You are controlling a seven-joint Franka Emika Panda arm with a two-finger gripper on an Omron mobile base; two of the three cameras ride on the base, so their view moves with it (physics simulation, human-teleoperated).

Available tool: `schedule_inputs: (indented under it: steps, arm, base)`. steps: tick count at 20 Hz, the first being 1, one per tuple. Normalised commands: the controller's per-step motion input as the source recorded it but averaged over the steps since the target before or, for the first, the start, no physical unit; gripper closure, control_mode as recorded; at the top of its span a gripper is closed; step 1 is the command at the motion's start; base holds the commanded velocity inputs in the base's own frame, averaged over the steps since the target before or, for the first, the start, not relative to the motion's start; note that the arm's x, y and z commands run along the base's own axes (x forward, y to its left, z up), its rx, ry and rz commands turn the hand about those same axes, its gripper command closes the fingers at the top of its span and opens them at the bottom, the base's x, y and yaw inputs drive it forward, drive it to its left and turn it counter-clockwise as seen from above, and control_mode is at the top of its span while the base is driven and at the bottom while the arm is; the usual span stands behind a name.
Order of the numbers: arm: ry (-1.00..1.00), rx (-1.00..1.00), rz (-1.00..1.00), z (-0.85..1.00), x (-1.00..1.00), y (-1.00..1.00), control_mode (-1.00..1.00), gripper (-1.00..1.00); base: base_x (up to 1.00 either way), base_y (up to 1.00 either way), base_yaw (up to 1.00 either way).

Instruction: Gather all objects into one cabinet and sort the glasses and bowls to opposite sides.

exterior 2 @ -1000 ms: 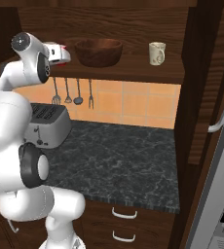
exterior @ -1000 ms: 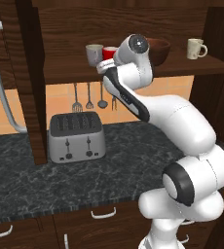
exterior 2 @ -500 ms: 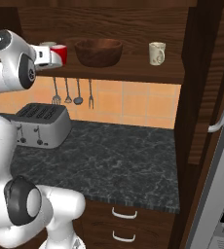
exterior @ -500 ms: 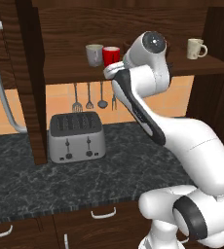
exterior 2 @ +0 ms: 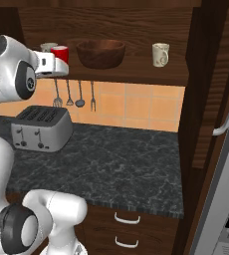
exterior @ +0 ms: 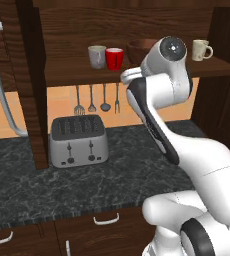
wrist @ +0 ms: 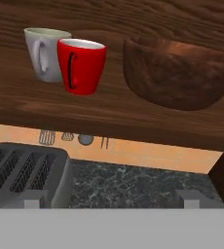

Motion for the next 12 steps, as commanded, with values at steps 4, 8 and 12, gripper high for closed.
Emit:
schedule_inputs:
  steps: [4, 8, 12]
  arm:
    - [0.0, 0.15, -0.09, 0.0, -0.13, -0.82, -1.0, -1.0]
    - [0.0, 0.11, -0.03, 0.0, 0.0, -0.91, -1.0, -1.0]
    - [0.0, -0.01, -0.04, 0.0, 0.0, -0.76, -1.0, -1.0]
  base:
    - [0.0, 0.0, 0.0]
    - [0.0, 0.0, 0.0]
    - [0.0, 0.0, 0.0]
